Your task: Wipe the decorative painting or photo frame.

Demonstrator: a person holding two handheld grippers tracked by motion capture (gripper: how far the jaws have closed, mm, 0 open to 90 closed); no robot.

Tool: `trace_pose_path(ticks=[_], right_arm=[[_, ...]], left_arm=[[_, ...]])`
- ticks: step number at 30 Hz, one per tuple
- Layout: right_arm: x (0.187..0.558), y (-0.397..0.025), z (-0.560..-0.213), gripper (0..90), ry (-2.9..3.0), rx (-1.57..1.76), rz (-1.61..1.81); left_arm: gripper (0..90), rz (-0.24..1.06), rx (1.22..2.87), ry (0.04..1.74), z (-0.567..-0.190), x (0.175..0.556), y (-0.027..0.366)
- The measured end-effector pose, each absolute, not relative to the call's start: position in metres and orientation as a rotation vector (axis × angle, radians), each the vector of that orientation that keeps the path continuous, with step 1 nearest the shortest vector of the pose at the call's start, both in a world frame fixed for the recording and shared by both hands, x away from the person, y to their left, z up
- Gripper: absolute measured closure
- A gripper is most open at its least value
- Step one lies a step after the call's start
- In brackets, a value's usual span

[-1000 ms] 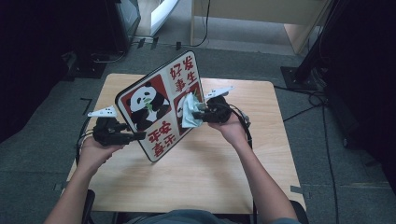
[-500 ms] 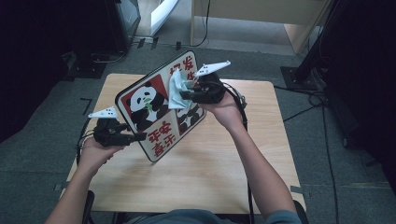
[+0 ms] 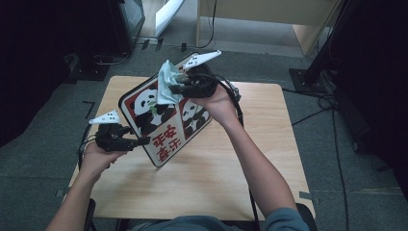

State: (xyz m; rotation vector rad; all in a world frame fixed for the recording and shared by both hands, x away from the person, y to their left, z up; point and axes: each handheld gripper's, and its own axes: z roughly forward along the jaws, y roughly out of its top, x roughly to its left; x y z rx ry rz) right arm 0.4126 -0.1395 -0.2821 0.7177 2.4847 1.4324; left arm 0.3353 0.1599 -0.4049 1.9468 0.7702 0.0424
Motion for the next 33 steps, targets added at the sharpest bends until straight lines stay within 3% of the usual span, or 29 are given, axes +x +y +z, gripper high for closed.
trace_pose_path(ticks=[33], right_arm=[[0.411, -0.15, -0.327, 77.6, 2.543, 0.766, 1.4]], left_arm=[[36.8, 0.061, 1.934, 0.788, -0.406, 0.336, 0.161]])
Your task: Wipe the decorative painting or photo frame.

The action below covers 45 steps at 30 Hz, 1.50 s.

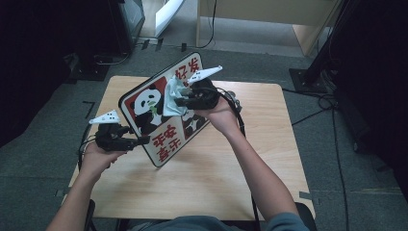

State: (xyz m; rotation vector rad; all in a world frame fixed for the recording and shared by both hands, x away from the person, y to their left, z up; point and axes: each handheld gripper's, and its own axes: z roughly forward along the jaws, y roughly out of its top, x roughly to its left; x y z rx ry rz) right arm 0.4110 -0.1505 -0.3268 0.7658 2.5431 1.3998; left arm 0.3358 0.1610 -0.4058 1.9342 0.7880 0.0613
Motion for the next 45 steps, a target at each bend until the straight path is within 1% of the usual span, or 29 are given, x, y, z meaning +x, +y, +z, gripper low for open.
trace_pose_path(ticks=[12, 13, 14, 16, 20, 22, 23, 25, 26, 28, 31, 33, 35, 45], right_arm=[[0.408, -0.155, -0.344, 77.7, 2.561, 0.788, 1.401], [0.408, -0.155, -0.346, 77.6, 2.563, 0.789, 1.399], [0.408, -0.155, -0.346, 77.6, 2.563, 0.789, 1.399], [0.408, -0.156, -0.349, 77.7, 2.566, 0.796, 1.398], [0.407, -0.159, -0.355, 77.6, 2.577, 0.8, 1.392], [0.407, -0.159, -0.356, 77.6, 2.579, 0.809, 1.387], [0.407, -0.161, -0.359, 77.7, 2.577, 0.81, 1.393], [0.406, -0.161, -0.36, 77.7, 2.58, 0.818, 1.391], [0.406, -0.163, -0.363, 77.6, 2.581, 0.818, 1.391], [0.405, -0.163, -0.364, 77.7, 2.584, 0.826, 1.391], [0.405, -0.163, -0.369, 77.6, 2.594, 0.832, 1.386], [0.405, -0.163, -0.37, 77.6, 2.592, 0.83, 1.384], [0.405, -0.164, -0.371, 77.6, 2.589, 0.826, 1.389], [0.404, -0.164, -0.386, 77.7, 2.609, 0.841, 1.363]], left_arm=[[36.8, 0.064, 1.929, 0.79, -0.406, 0.336, 0.162], [40.9, 0.044, 1.929, 0.789, -0.405, 0.336, 0.162], [43.0, 0.044, 1.929, 0.789, -0.405, 0.336, 0.162], [43.5, 0.051, 1.93, 0.783, -0.404, 0.334, 0.161], [53.0, 0.043, 1.928, 0.779, -0.403, 0.332, 0.16], [54.1, 0.041, 1.941, 0.779, -0.401, 0.331, 0.159], [62.9, 0.013, 1.95, 0.79, -0.4, 0.331, 0.159], [64.0, 0.019, 1.948, 0.796, -0.399, 0.331, 0.158], [66.4, 0.041, 1.946, 0.793, -0.398, 0.33, 0.158], [66.8, 0.054, 1.947, 0.791, -0.397, 0.33, 0.159], [71.3, 0.072, 1.959, 0.8, -0.397, 0.33, 0.16], [71.6, 0.058, 1.953, 0.808, -0.397, 0.331, 0.161], [74.1, 0.04, 1.959, 0.815, -0.396, 0.331, 0.16], [75.4, 0.07, 1.964, 0.806, -0.396, 0.33, 0.161]])
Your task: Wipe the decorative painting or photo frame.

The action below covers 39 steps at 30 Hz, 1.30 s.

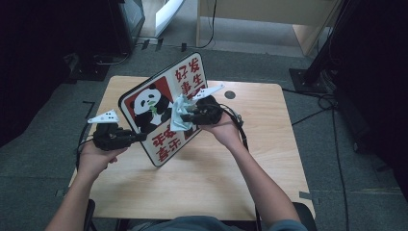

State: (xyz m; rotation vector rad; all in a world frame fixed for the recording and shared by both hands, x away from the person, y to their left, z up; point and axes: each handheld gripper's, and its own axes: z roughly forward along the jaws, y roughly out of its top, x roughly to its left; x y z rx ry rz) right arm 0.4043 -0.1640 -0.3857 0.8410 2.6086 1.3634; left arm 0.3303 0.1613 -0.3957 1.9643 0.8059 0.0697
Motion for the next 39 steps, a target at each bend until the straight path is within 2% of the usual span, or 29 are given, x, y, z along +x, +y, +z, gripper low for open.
trace_pose_path(ticks=[39], right_arm=[[0.399, -0.175, -0.45, 77.5, 2.67, 0.984, 1.277]], left_arm=[[74.5, 0.045, 1.973, 0.782, -0.396, 0.332, 0.162]])
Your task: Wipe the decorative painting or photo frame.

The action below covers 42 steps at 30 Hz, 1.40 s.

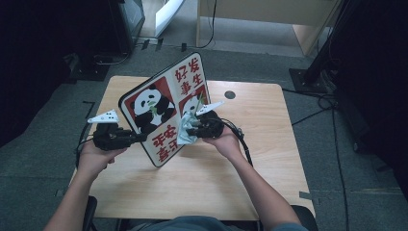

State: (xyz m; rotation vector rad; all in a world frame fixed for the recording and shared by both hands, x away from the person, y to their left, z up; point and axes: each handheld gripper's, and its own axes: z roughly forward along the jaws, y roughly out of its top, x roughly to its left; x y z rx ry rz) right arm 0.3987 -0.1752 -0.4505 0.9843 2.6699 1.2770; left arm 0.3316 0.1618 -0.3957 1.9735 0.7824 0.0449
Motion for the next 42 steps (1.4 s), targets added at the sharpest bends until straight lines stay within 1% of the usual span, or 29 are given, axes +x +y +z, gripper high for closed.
trace_pose_path(ticks=[13, 19, 27, 30, 32, 33, 34, 35, 37, 42], right_arm=[[0.398, -0.178, -0.472, 77.4, 2.723, 1.041, 1.207], [0.398, -0.179, -0.469, 77.6, 2.731, 1.028, 1.2], [0.396, -0.183, -0.448, 77.6, 2.695, 1.005, 1.271], [0.394, -0.181, -0.432, 77.6, 2.674, 0.967, 1.295], [0.394, -0.18, -0.429, 77.7, 2.671, 0.959, 1.302], [0.392, -0.178, -0.419, 77.7, 2.663, 0.938, 1.322], [0.392, -0.178, -0.419, 77.7, 2.663, 0.938, 1.322], [0.391, -0.178, -0.41, 77.7, 2.648, 0.921, 1.341], [0.391, -0.177, -0.406, 77.7, 2.645, 0.916, 1.349], [0.389, -0.175, -0.385, 77.6, 2.615, 0.882, 1.395]], left_arm=[[74.3, 0.044, 1.972, 0.782, -0.396, 0.332, 0.162], [74.1, 0.047, 1.973, 0.78, -0.396, 0.332, 0.162], [73.7, 0.041, 1.966, 0.783, -0.396, 0.333, 0.162], [72.7, 0.04, 1.953, 0.791, -0.396, 0.333, 0.162], [72.5, 0.044, 1.952, 0.793, -0.396, 0.333, 0.162], [72.4, 0.046, 1.949, 0.794, -0.396, 0.333, 0.162], [72.3, 0.046, 1.949, 0.794, -0.396, 0.333, 0.162], [72.2, 0.046, 1.949, 0.796, -0.396, 0.333, 0.162], [71.8, 0.048, 1.949, 0.798, -0.396, 0.333, 0.162], [70.0, 0.043, 1.959, 0.806, -0.398, 0.332, 0.162]])
